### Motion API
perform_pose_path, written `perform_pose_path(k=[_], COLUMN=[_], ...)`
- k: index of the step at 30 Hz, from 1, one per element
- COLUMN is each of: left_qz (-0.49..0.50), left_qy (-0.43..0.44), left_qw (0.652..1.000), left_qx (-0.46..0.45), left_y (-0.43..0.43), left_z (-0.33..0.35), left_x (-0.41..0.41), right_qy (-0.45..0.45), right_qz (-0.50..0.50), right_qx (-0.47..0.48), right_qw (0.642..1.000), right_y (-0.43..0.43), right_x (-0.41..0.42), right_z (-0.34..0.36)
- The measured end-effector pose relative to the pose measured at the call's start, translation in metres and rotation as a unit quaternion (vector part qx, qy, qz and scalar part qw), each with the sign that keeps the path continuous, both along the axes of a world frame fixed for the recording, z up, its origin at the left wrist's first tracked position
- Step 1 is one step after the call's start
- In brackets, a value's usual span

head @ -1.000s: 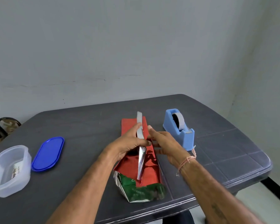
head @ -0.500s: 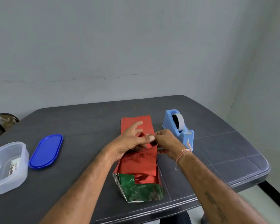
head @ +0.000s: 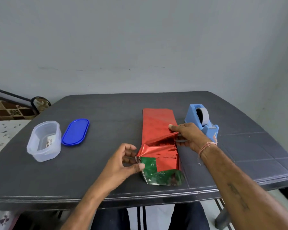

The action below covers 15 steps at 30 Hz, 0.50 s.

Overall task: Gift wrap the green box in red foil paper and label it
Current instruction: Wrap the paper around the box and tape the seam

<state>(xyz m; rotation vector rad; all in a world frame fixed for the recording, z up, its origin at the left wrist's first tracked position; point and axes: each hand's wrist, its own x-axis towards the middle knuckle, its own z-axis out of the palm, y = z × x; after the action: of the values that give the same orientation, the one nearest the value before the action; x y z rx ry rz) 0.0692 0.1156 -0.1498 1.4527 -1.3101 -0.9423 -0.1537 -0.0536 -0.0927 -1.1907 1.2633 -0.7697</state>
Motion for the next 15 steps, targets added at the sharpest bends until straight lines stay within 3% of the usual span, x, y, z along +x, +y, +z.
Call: perform_pose_path(k=[10,15], left_qz=[0.106,0.172], left_qy=[0.025,-0.119], left_qw=[0.990,0.964], left_qx=[-0.088,-0.164], left_y=[0.000,0.011], left_z=[-0.005,0.004], left_x=[-0.023,-0.034], right_qy=[0.011,0.005], right_qz=[-0.016,-0.021], right_qx=[0.011,0.021], right_qw=[1.000,1.000], right_y=[0.006,0.005], right_x=[0.001,0.000], right_z=[0.006,0.005])
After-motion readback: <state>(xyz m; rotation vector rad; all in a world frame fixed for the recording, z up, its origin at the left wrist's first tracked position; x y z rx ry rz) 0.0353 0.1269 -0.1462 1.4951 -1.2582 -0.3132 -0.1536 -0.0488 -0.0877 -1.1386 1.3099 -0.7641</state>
